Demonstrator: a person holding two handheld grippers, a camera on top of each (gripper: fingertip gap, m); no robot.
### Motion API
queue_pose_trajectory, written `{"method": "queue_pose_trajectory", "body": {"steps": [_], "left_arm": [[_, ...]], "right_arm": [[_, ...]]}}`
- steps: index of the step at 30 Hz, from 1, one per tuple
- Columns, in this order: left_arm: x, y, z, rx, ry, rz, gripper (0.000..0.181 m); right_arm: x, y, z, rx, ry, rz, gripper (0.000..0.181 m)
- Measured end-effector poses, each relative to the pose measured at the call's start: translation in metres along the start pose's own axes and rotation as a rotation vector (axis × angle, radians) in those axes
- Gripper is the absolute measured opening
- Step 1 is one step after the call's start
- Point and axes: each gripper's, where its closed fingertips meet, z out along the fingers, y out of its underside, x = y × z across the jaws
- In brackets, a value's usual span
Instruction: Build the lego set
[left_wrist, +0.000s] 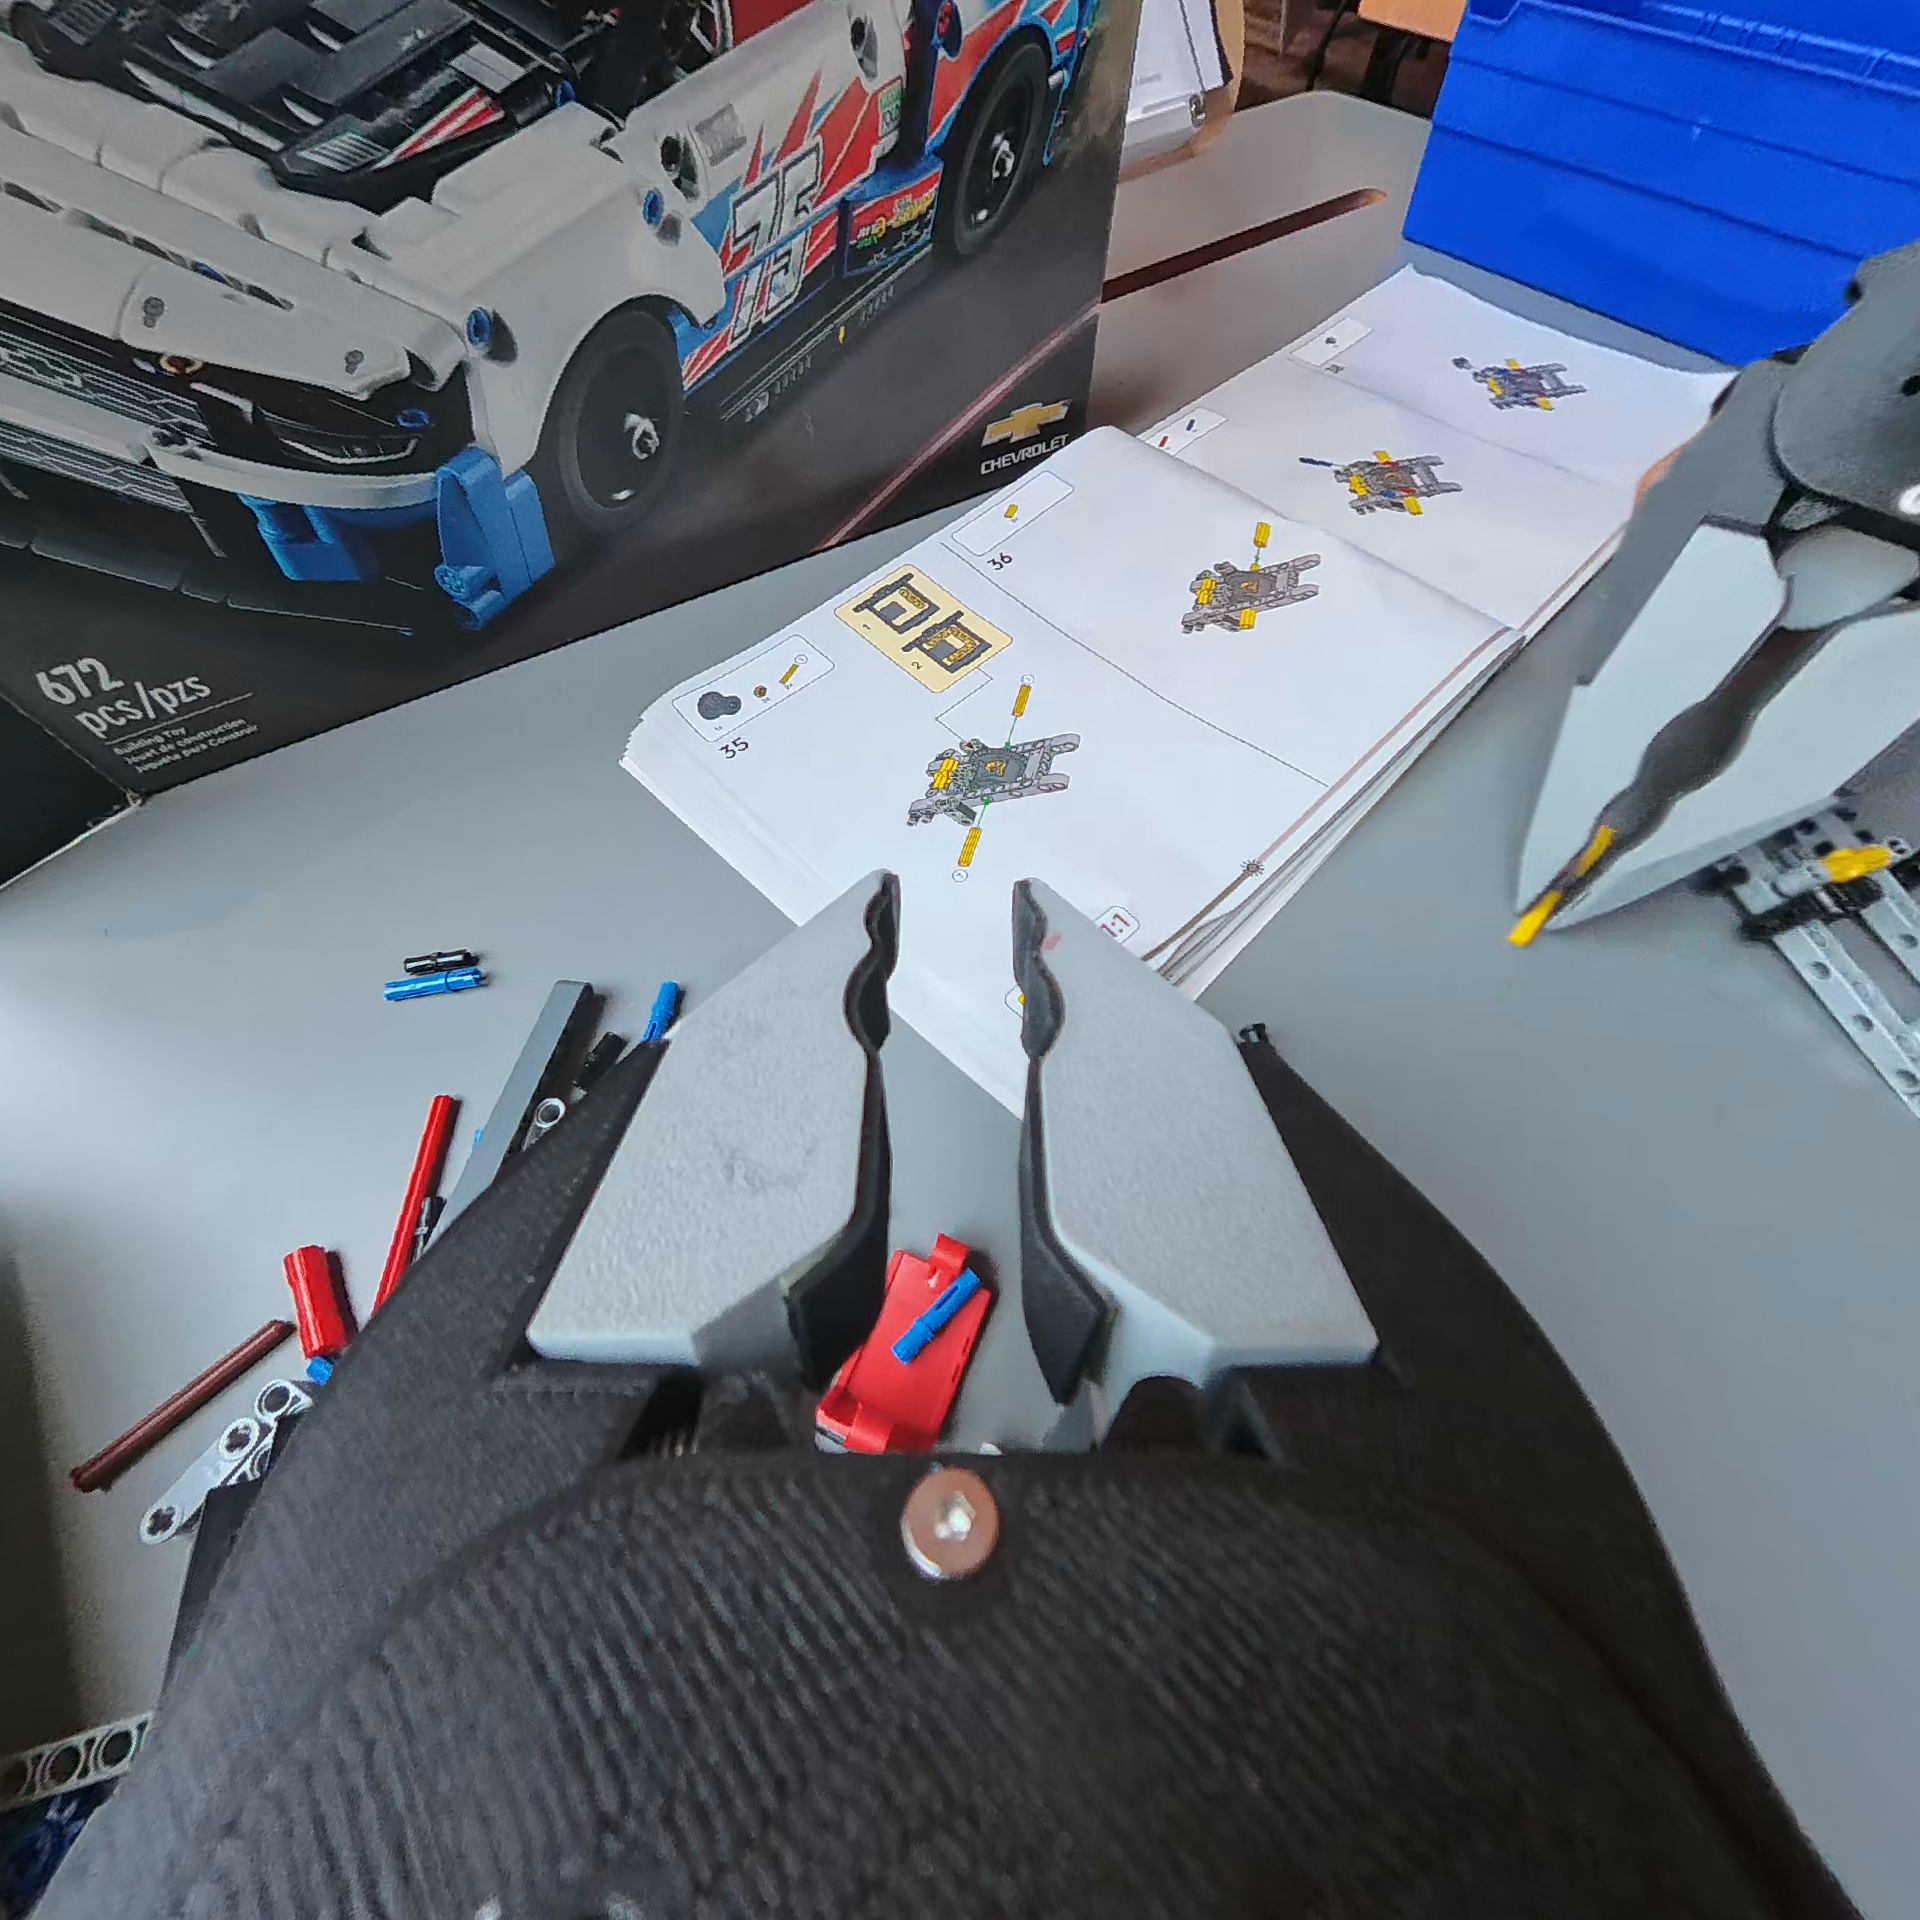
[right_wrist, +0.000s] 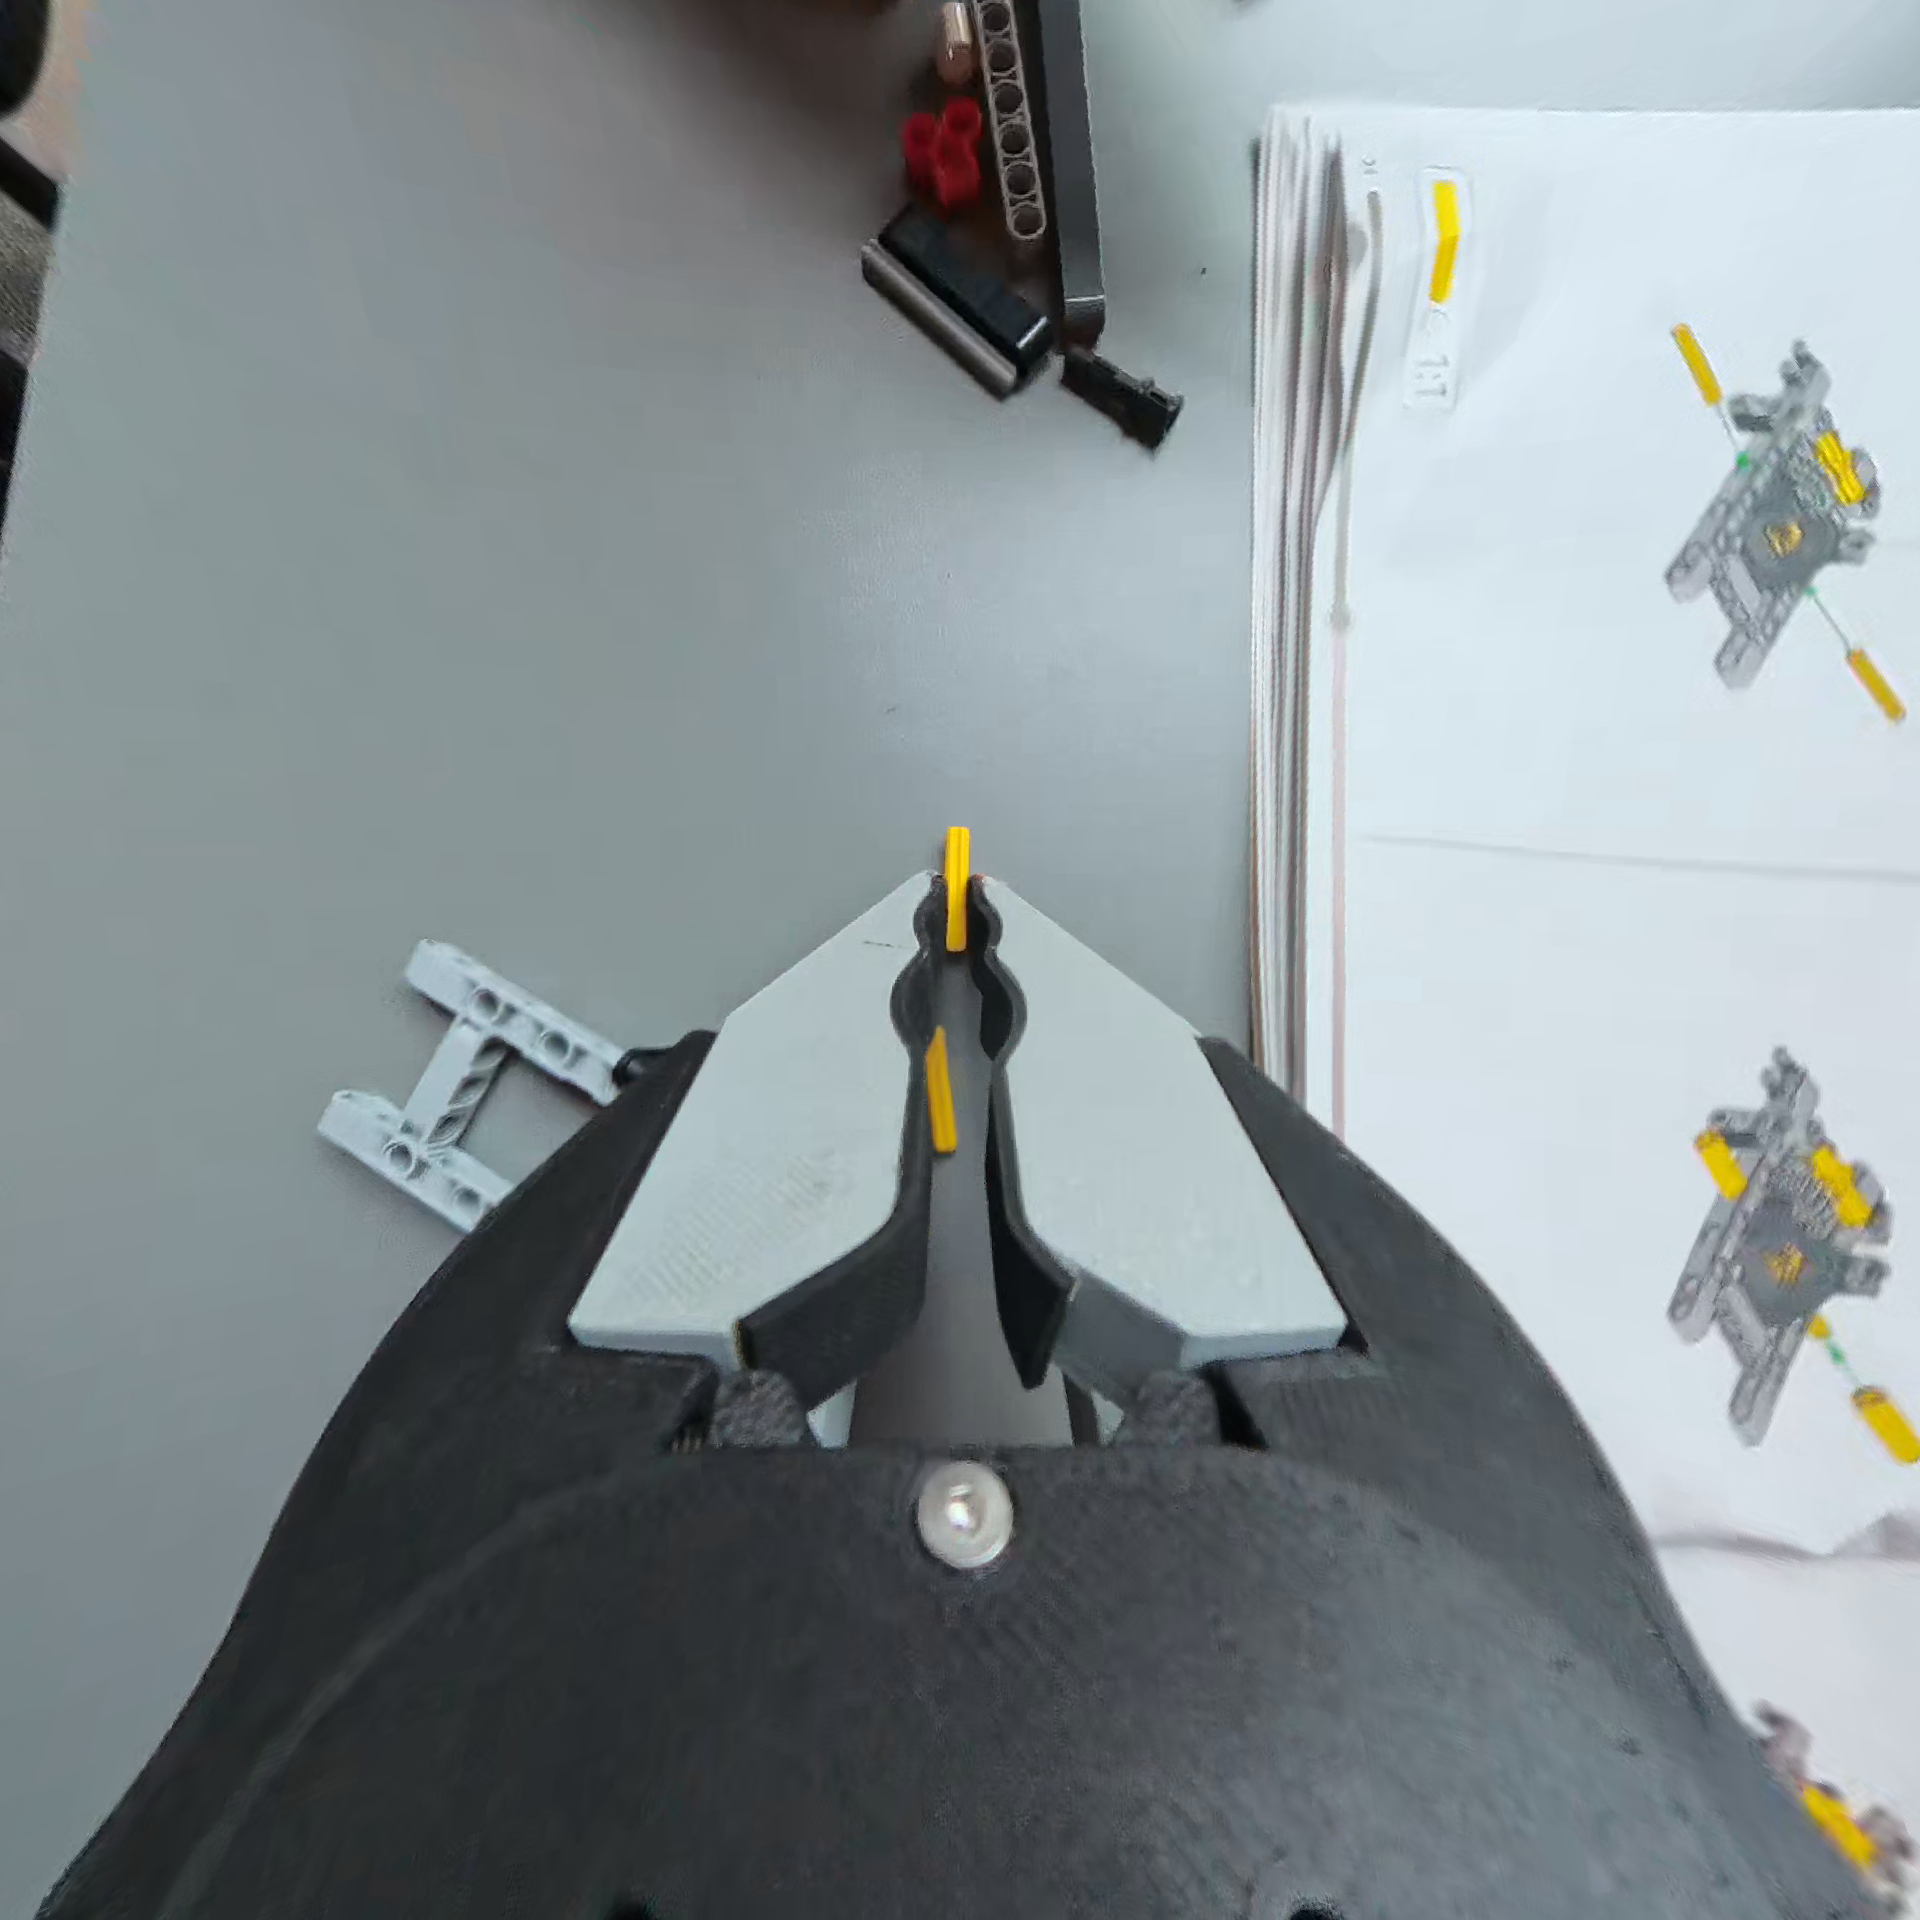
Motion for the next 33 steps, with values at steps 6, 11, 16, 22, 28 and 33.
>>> {"method": "queue_pose_trajectory", "body": {"steps": [6,11,16,22,28,33], "left_arm": [[-0.003,0.004,0.002,-0.012,-0.022,0.011,0.019],[-0.014,0.001,-0.002,0.015,-0.05,-0.026,0.019],[-0.014,0.002,-0.001,0.011,-0.04,-0.034,0.019],[-0.012,0.006,0.002,-0.01,-0.036,-0.022,0.019],[-0.011,0.003,0.0,0.0,-0.034,-0.019,0.019],[-0.012,0.003,0.0,0.002,-0.035,-0.021,0.019]], "right_arm": [[-0.003,-0.016,-0.025,0.195,0.01,0.043,0.008],[-0.003,-0.016,-0.047,0.39,0.02,0.078,0.003],[0.001,-0.001,-0.032,0.296,0.013,0.084,0.006],[0.002,0.017,-0.016,0.173,0.01,0.072,0.003],[0.001,0.007,-0.027,0.231,-0.031,0.099,0.013],[0.007,0.012,-0.036,0.222,0.02,0.101,0.013]]}}
